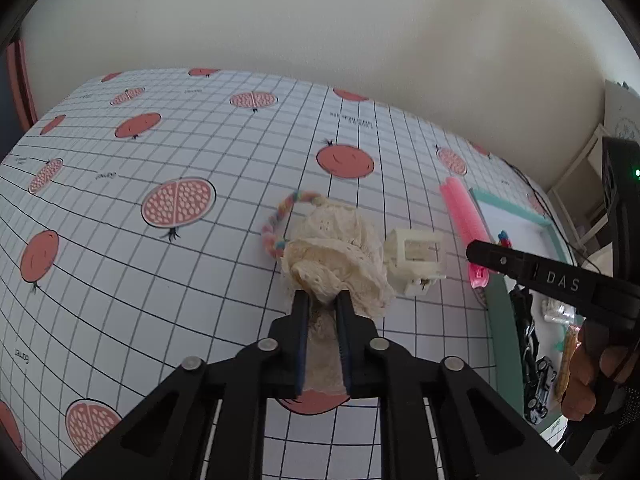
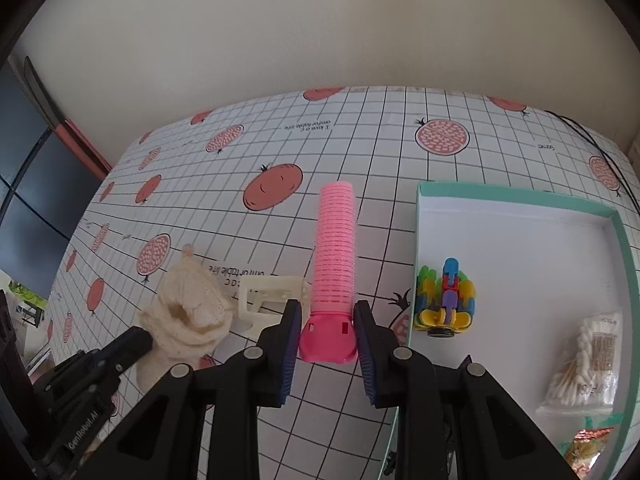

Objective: Organize objects
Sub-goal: 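Lift the lace cloth and pink roller off the table with both grippers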

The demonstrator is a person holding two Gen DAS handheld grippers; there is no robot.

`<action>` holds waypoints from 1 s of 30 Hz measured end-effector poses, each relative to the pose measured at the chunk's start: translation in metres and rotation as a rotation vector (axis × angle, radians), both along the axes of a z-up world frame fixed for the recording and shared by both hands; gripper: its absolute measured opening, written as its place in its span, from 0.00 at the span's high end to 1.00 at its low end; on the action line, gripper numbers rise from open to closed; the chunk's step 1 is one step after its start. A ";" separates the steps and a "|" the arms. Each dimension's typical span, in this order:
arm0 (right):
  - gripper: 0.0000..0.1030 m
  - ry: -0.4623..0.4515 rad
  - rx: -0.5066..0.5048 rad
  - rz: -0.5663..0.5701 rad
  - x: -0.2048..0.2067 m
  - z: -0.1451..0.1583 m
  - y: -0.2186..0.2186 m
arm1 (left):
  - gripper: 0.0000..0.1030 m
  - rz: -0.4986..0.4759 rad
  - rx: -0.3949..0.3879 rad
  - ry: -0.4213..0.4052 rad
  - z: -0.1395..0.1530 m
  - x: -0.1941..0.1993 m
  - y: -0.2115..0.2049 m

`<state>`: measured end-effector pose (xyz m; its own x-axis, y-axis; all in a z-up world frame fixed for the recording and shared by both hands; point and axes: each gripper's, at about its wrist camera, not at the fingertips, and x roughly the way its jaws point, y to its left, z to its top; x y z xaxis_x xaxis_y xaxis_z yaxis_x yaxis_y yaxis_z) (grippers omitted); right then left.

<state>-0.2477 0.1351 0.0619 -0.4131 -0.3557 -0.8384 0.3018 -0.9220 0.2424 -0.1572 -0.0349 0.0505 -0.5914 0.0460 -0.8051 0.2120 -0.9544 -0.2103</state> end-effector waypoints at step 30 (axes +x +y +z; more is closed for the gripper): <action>0.72 -0.022 -0.011 0.013 0.050 -0.014 0.018 | 0.61 0.004 -0.044 -0.073 -0.023 0.014 0.002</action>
<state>-0.1978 0.1535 0.0484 -0.3900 -0.3697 -0.8433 0.3080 -0.9155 0.2589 -0.1437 -0.0332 0.0271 -0.5312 0.0070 -0.8472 0.2292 -0.9615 -0.1516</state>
